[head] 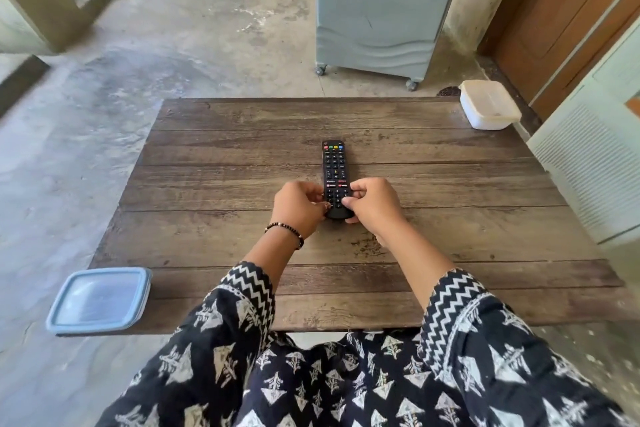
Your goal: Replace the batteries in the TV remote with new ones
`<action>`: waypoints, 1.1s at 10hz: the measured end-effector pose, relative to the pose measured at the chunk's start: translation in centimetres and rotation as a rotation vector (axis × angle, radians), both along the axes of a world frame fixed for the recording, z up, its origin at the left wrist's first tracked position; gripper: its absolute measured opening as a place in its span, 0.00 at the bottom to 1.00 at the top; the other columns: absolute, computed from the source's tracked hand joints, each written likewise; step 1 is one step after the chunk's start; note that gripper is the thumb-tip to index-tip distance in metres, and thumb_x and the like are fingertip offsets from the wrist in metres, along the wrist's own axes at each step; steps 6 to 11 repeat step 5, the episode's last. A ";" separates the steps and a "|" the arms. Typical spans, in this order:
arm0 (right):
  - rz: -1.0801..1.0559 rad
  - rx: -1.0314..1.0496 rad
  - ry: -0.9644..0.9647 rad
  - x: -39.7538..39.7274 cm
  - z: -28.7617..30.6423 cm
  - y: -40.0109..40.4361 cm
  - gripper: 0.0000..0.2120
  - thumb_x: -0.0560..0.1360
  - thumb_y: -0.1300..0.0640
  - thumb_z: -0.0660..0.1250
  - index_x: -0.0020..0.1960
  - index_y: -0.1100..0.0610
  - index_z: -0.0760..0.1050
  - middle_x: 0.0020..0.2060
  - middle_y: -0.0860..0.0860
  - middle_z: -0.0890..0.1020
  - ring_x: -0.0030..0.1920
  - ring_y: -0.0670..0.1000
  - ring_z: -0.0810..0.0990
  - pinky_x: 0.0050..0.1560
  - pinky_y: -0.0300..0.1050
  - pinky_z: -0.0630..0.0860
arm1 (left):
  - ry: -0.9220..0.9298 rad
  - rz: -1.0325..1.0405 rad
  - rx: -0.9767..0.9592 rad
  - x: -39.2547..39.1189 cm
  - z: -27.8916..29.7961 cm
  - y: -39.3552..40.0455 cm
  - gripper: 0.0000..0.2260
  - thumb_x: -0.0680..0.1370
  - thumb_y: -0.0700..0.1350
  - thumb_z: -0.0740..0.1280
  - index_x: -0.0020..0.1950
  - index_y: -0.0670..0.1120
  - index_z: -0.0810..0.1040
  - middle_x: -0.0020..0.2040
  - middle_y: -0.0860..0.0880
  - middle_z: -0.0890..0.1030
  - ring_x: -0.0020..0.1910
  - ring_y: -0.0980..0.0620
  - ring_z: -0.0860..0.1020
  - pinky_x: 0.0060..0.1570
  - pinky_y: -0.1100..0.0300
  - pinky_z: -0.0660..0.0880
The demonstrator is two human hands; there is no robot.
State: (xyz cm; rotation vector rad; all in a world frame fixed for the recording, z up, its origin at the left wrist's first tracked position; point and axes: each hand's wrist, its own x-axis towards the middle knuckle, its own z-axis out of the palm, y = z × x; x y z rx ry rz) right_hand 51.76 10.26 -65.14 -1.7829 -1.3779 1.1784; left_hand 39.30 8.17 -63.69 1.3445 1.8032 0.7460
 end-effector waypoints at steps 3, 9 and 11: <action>0.008 0.016 -0.150 -0.1 0.1 -0.5 0.17 0.72 0.63 0.69 0.61 0.63 0.73 0.41 0.54 0.78 0.37 0.57 0.80 0.39 0.48 0.79 | -0.032 0.010 -0.032 0.0 -0.5 -0.2 0.12 0.73 0.38 0.69 0.55 0.41 0.79 0.49 0.43 0.83 0.48 0.46 0.81 0.53 0.52 0.78; -0.085 0.170 -0.189 0.9 1.6 -3.7 0.07 0.73 0.60 0.67 0.51 0.57 0.79 0.43 0.52 0.83 0.44 0.53 0.81 0.47 0.48 0.79 | -0.056 0.018 0.064 -0.4 0.7 -3.0 0.13 0.76 0.43 0.65 0.60 0.44 0.76 0.53 0.48 0.82 0.48 0.53 0.79 0.51 0.60 0.76; -0.085 0.170 -0.189 0.9 1.6 -3.7 0.07 0.73 0.60 0.67 0.51 0.57 0.79 0.43 0.52 0.83 0.44 0.53 0.81 0.47 0.48 0.79 | -0.056 0.018 0.064 -0.4 0.7 -3.0 0.13 0.76 0.43 0.65 0.60 0.44 0.76 0.53 0.48 0.82 0.48 0.53 0.79 0.51 0.60 0.76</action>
